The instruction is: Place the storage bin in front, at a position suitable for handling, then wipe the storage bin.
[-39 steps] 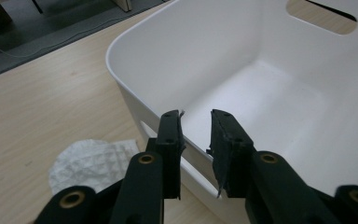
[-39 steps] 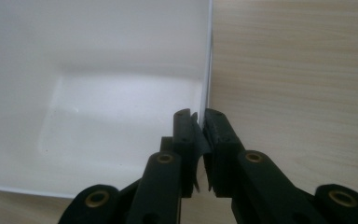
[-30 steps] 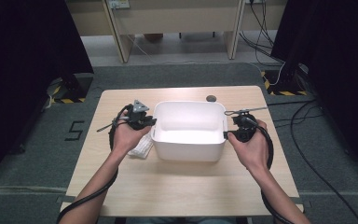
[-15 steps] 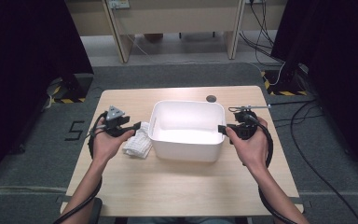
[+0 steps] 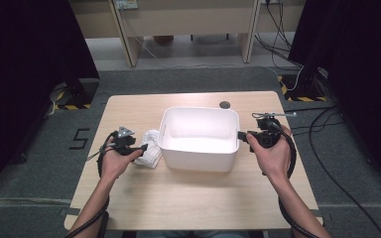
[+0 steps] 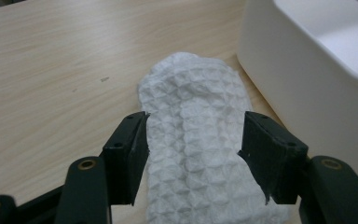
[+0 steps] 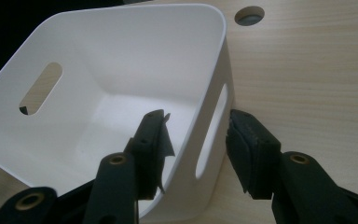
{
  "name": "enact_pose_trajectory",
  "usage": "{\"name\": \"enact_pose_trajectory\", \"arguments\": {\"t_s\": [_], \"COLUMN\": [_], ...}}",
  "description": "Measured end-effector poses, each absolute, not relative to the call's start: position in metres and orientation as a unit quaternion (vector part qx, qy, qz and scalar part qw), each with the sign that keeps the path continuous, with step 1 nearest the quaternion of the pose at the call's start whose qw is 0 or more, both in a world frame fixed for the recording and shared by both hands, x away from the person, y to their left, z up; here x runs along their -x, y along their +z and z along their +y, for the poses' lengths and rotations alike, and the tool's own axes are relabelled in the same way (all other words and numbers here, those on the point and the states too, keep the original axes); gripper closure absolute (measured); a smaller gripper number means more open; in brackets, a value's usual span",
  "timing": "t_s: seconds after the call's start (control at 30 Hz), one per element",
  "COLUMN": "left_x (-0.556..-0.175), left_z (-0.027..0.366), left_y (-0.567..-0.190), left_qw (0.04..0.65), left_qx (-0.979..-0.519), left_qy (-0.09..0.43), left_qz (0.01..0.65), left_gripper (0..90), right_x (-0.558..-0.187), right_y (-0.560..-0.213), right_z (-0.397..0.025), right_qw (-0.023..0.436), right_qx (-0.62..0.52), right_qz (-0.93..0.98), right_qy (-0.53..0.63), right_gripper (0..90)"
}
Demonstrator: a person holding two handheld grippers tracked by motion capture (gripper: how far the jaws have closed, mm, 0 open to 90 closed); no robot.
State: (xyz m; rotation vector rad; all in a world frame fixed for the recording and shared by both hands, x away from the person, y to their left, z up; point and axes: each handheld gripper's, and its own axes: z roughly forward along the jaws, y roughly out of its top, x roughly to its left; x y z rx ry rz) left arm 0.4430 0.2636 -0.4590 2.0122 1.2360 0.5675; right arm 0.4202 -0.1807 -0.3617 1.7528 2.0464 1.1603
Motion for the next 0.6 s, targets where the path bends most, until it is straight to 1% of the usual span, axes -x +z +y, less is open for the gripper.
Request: {"name": "enact_pose_trajectory", "arguments": {"t_s": [0.17,0.6], "left_x": [-0.446,-0.469], "left_z": [0.260,0.244], "left_y": [-0.460,-0.472], "left_qw": [0.349,0.306], "left_qx": [-0.779,-0.800], "left_qy": [0.219,0.209], "left_qz": [0.473,0.472], "left_gripper": [37.8,33.5], "right_x": [-0.422,-0.428], "right_y": [-0.362,-0.363], "right_z": [-0.179,-0.175], "right_qw": [0.103,0.096], "right_qx": [-0.595,-0.591], "right_qz": [0.694,0.701], "right_qy": [0.391,0.389], "right_gripper": [55.5,54.5]}}
